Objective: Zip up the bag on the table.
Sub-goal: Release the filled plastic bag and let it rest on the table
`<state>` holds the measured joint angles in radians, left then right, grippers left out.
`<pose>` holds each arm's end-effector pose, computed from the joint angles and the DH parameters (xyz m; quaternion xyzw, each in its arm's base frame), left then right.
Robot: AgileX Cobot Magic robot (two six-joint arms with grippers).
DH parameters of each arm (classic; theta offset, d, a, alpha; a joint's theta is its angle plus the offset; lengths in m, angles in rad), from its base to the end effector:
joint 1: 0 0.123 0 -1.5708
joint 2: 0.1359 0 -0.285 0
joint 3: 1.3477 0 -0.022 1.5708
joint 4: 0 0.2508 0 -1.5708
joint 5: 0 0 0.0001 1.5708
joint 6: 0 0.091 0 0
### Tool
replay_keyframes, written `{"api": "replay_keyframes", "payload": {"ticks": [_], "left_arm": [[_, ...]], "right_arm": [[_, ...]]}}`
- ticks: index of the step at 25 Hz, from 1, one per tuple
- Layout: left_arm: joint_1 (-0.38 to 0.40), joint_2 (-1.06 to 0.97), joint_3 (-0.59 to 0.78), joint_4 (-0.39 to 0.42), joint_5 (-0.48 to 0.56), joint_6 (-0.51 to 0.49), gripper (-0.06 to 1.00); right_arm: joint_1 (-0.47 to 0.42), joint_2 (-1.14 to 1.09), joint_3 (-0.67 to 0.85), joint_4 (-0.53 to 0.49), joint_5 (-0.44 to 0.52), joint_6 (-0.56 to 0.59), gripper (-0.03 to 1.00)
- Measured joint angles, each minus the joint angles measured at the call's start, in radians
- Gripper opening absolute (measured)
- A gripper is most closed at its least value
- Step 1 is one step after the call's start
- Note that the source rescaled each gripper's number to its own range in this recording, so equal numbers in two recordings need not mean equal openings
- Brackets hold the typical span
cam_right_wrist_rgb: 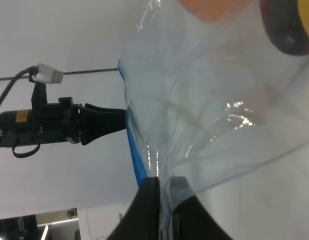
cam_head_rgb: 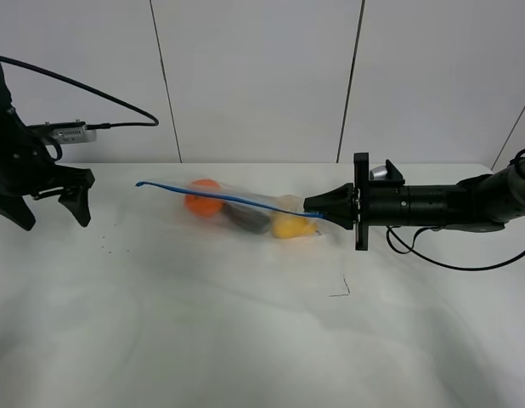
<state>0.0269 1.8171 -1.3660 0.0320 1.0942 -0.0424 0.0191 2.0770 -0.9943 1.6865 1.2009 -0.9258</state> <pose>0.3585 0.0122 0.2283 -0.0281 0.9979 0.0142 0.0564 0.3500 0.0910 0.1306 0.1316 0.7779 0.6105 0.0698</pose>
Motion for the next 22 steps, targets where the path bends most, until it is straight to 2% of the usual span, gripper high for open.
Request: {"api": "replay_keyframes", "payload": {"ticks": [5,9,13,17,22], "left_arm": [[0.0,-0.042,0.0,-0.019,0.088,0.001,0.99],[0.0,-0.135,0.066,-0.019,0.091,0.028,0.99],[0.0,-0.306,0.262,-0.019,0.091,0.042,0.99],[0.0,-0.522,0.517,-0.019,0.085,0.042,0.99],[0.0,-0.794,0.793,-0.019,-0.014,0.042,0.99]], "right_arm": [[0.0,0.0,0.0,-0.012,0.0,0.0,0.0],[0.0,0.0,0.0,-0.015,0.0,0.0,0.0],[0.0,0.0,0.0,-0.015,0.0,0.0,0.0],[0.0,0.0,0.0,-0.015,0.0,0.0,0.0],[0.0,0.0,0.0,-0.015,0.0,0.0,0.0]]}}
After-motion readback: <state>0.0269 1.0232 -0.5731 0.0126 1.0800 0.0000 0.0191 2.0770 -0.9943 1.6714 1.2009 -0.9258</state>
